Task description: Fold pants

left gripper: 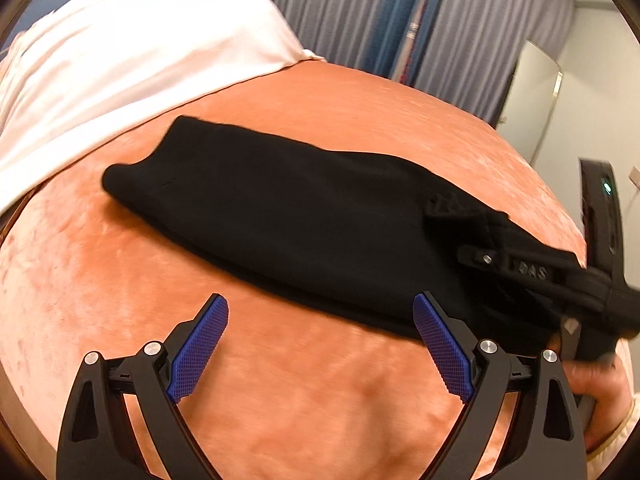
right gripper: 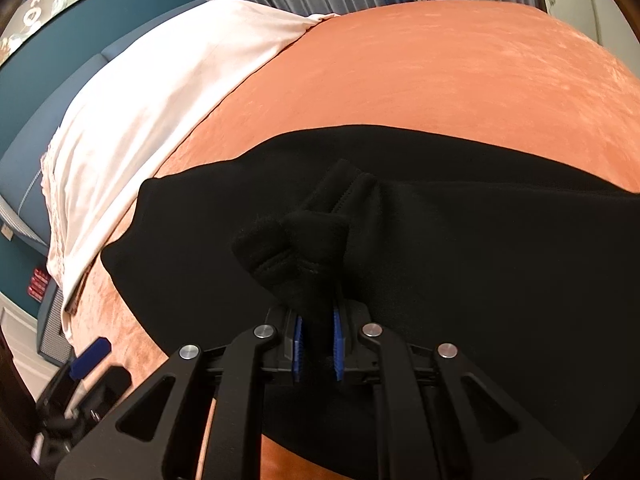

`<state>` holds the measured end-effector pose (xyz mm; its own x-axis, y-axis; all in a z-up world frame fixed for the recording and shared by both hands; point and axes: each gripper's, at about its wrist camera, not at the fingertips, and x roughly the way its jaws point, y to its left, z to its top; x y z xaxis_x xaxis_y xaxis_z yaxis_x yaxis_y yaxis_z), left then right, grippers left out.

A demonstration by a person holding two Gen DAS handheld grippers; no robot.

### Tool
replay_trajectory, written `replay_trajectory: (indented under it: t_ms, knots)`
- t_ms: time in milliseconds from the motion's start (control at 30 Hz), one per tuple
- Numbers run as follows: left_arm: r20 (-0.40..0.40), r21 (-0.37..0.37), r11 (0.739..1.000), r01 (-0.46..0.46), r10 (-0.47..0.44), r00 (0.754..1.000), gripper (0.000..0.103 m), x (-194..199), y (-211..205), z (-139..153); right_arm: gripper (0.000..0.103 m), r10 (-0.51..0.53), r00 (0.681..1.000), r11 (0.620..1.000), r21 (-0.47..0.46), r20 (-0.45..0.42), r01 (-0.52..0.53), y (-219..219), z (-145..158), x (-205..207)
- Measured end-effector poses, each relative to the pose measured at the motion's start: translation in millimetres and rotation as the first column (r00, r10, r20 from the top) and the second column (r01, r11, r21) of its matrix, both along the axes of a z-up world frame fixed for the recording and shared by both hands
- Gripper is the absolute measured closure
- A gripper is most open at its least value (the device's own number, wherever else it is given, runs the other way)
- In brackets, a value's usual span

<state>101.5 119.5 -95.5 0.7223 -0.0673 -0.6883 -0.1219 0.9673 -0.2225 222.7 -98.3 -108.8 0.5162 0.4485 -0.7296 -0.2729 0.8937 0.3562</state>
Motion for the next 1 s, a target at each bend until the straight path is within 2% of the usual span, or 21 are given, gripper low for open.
replay_trajectory:
  t_ms: [67,133,200,267,333,367,400,467,500,567,667,800,1000]
  knots:
    - [-0.01,-0.006,1.0,-0.021,0.021,1.0,0.011,1.3,9.1,-1.2,0.09,0.021,0.999,0.998,-0.06,0.024,-0.02,12.0,-0.1,-2.4]
    - [-0.021,-0.009,0.999,-0.036,0.036,0.999,0.011,2.1,15.6,-2.8,0.081,0.057,0.996,0.988,-0.147,0.063,-0.047,25.5,0.1,-7.9]
    - [-0.026,-0.009,0.999,-0.042,0.041,0.999,0.011,1.7,20.1,-2.8,0.049,0.108,0.99,0.98,-0.179,0.089,-0.091,36.4,5.6,-17.1]
    - [-0.026,0.013,0.999,-0.041,0.042,0.999,0.011,0.2,21.6,-1.8,0.041,0.129,0.986,0.979,-0.17,0.107,-0.11,38.9,15.9,-29.8]
    - [-0.021,0.056,0.998,-0.038,0.039,0.999,0.011,-5.0,21.3,-0.7,0.041,0.113,0.98,0.993,-0.058,0.161,-0.105,21.3,35.8,-50.0]
    - [-0.016,0.078,0.996,-0.032,0.033,0.999,0.011,-7.0,20.9,0.2,0.052,0.099,0.982,0.995,-0.004,0.159,-0.099,12.3,39.7,-52.2]
    - [-0.013,0.086,0.996,-0.028,0.029,0.999,0.011,-7.3,21.4,-0.5,0.074,0.052,0.991,0.995,0.073,0.121,-0.062,-4.8,41.4,-49.2]
    - [-0.018,0.098,0.995,-0.024,0.026,1.0,0.011,-6.5,18.9,-1.4,0.089,-0.059,0.997,0.988,0.147,0.045,0.052,-33.6,34.3,-34.5]
    - [-0.023,0.094,0.995,-0.024,0.027,0.999,0.011,-3.8,19.0,-2.3,0.09,-0.123,0.992,0.982,0.148,0.014,0.12,-47.8,27.2,-24.2]
    - [-0.033,0.075,0.997,-0.02,0.023,0.999,0.011,0.0,17.0,-2.6,0.09,-0.178,0.984,0.977,0.118,-0.024,0.179,-55.4,15.3,-7.5]
    - [-0.032,0.062,0.998,-0.007,0.009,0.999,0.011,0.9,12.6,0.8,0.09,-0.11,0.991,0.99,0.08,-0.079,0.116,-27.8,-4.2,8.2]
    - [-0.034,0.092,0.996,-0.002,0.005,0.999,0.011,3.7,12.2,5.8,0.09,-0.073,0.997,0.992,-0.1,0.038,0.077,24.9,-10.5,4.0]
    - [-0.063,0.156,0.987,-0.027,0.037,0.997,0.011,12.3,17.3,6.7,0.089,-0.052,0.994,0.969,-0.235,0.099,0.074,57.6,-10.5,-2.3]
